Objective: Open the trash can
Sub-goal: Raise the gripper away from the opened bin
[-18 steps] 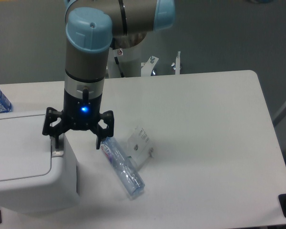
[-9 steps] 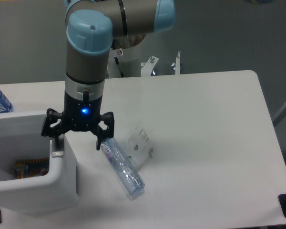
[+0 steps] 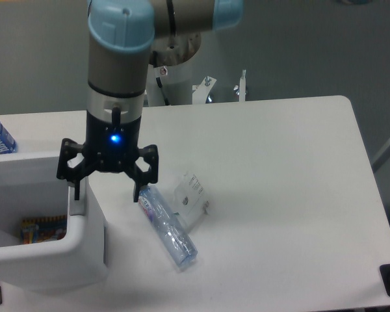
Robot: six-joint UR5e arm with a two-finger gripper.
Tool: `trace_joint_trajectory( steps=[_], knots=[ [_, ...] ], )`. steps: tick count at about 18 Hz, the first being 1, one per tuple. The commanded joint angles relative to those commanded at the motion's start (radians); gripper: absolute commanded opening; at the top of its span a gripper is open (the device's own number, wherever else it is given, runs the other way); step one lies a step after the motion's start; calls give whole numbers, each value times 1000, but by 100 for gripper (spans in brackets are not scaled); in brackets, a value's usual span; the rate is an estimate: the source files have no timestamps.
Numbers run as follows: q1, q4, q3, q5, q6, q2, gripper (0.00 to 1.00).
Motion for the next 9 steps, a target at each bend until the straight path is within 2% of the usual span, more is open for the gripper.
trace_joint_trajectory(
  steps=[4,7,9],
  knots=[
    [35,-24,-21,30,161,32,100],
    [55,-135,-29,109,325,43,100],
    [104,-187,-46,118,466,57,100]
  ],
)
